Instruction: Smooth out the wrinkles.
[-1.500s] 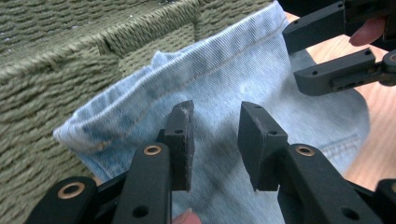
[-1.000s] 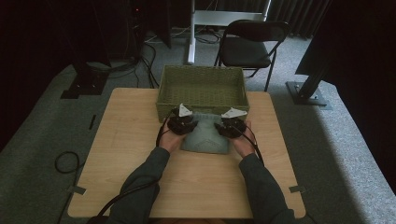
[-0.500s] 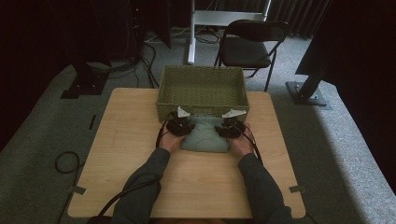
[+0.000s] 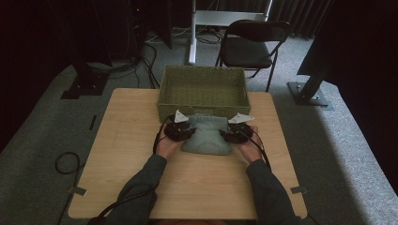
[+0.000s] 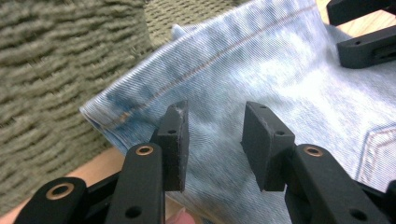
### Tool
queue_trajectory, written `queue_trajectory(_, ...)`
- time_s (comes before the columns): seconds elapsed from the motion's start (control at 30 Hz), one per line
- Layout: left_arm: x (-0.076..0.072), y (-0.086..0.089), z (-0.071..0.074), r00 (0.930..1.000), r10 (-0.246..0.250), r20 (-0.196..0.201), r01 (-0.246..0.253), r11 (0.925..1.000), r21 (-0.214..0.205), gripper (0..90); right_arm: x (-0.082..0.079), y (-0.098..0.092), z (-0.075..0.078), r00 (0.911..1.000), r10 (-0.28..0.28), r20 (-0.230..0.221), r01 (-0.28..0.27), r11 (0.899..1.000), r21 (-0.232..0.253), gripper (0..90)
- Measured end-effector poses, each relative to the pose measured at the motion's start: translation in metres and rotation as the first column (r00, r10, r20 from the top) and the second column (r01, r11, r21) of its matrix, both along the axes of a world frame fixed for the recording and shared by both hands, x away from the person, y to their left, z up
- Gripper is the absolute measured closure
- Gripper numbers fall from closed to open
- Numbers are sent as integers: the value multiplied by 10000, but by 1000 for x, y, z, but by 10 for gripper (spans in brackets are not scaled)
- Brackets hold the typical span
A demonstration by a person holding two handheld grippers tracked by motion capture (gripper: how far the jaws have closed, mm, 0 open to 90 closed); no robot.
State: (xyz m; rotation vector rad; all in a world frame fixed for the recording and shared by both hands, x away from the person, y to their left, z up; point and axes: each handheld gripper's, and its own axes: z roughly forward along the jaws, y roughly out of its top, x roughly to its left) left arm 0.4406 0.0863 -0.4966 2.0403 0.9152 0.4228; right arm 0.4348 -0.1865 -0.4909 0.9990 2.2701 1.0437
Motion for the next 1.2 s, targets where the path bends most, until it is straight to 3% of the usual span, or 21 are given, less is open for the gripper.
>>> queue_trajectory(0.17,-6,3,-6,10000,16,94,-17,10000,71,627,-10,-3,-3,9993,380,7,-380,9993,49,446)
queue_trajectory(0.4,-1,5,-18,9997,198,-120,-194,9993,325,645,-5,-4,-22,9990,138,-430,-150,9995,-275,471)
queue_trajectory(0.47,1,3,-26,9994,247,-234,-234,9984,508,648,-2,-4,-27,9978,38,-659,-43,10000,-87,487)
queue_trajectory(0.63,3,3,-32,9991,276,-335,-263,9989,397,654,0,-5,-34,9962,16,-875,-11,10000,59,506)
queue_trajectory(0.8,3,7,-25,9989,318,-334,-304,9986,426,625,0,-6,-32,9961,8,-886,3,9999,131,500)
queue_trajectory(0.93,3,22,-15,9981,581,-213,-573,9978,346,599,-1,-14,-24,9974,-100,-713,125,9993,343,462)
queue_trajectory(0.97,4,31,-11,9975,692,-170,-689,9975,142,582,-2,-19,-19,9979,-333,-554,354,9987,365,470)
queue_trajectory(1.03,4,35,-8,9971,745,-132,-744,9972,125,580,-2,-22,-17,9979,-464,-451,477,9984,301,476)
queue_trajectory(1.1,4,46,-1,9942,1073,50,-1073,9940,218,584,0,-31,-11,9949,-967,-287,973,9951,177,488)
queue_trajectory(1.2,5,54,4,9927,1199,148,-1202,9925,203,584,2,-39,-6,9935,-1117,-212,1122,9934,242,489)
